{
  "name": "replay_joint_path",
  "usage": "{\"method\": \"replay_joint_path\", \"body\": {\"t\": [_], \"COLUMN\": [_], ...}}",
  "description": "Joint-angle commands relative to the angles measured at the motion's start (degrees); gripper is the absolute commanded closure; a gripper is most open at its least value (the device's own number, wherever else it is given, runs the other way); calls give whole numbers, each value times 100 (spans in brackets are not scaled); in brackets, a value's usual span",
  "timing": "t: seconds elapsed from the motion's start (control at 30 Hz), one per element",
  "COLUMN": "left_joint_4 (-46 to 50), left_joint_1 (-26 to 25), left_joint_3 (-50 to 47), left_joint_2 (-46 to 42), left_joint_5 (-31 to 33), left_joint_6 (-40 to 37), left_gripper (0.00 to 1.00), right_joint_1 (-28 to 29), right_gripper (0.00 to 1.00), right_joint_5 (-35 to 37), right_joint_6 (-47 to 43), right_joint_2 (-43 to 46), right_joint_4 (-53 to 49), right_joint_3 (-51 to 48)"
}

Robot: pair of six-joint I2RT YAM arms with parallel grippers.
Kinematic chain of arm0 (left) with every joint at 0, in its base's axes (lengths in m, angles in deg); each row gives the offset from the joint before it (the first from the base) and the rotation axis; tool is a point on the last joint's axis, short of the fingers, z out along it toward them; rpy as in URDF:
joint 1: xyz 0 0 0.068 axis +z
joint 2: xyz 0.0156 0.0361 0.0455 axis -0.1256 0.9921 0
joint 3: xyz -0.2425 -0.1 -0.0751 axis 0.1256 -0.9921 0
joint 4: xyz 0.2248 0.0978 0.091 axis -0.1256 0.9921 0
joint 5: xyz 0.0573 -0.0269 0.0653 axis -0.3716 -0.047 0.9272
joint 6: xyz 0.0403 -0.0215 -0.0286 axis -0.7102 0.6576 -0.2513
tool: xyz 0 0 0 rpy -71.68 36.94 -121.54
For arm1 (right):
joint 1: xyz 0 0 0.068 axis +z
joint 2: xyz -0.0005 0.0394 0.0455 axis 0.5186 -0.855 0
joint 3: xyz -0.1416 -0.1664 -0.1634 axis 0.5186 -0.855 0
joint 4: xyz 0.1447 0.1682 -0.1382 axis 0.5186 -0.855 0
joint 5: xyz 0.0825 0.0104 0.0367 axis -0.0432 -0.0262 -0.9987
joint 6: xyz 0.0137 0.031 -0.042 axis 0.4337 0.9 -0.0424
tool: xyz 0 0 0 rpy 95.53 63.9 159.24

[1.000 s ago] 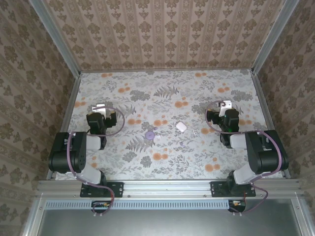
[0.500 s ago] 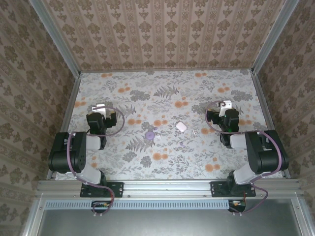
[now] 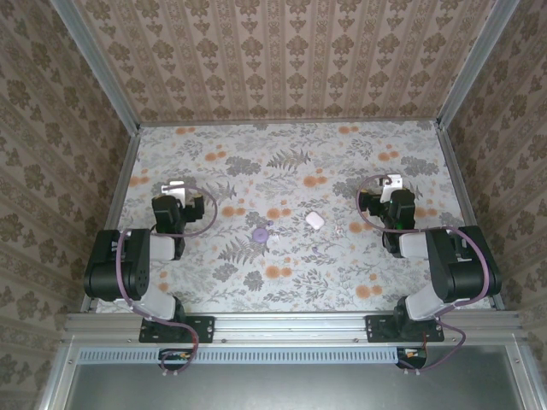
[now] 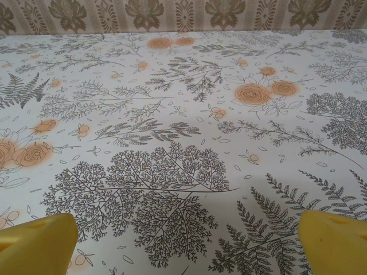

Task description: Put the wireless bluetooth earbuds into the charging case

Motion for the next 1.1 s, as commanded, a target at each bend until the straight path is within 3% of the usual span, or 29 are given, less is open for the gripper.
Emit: {"method": "replay_joint_path", "body": {"t": [0.0, 0.5, 0.6, 0.67, 0.8, 0.93, 1.07], "left_joint_4": [-5, 101, 116, 531, 2151, 3991, 5428], "left_joint_1": [39, 183, 167, 68, -279, -714, -1390], "left_joint_3": [173, 228, 226, 382, 1009, 1807, 2379], "left_joint_2": [-76, -68, -114, -301, -953, -1494, -1763], "left_joint_5": [-238, -566, -557, -239, 343, 414, 398], "left_joint_6": [-144, -72, -111, -122, -251, 216, 750], "left_gripper": [0, 0, 0, 0, 3, 7, 10], "right_joint_1": [21, 19, 55, 98, 204, 513, 1196], "right_gripper": [0, 0, 0, 0, 0, 0, 0], "right_joint_5": [108, 99, -140, -259, -160, -197, -67], "right_joint_6": [24, 29, -125, -156, 172, 357, 655], "right_joint_2": [3, 25, 322, 740, 1349, 1632, 1826], "right_joint_4": [-6, 8, -511, -1628, -4908, -6731, -8130], "right_joint_3": [85, 73, 228, 605, 2109, 2988, 3477]}}
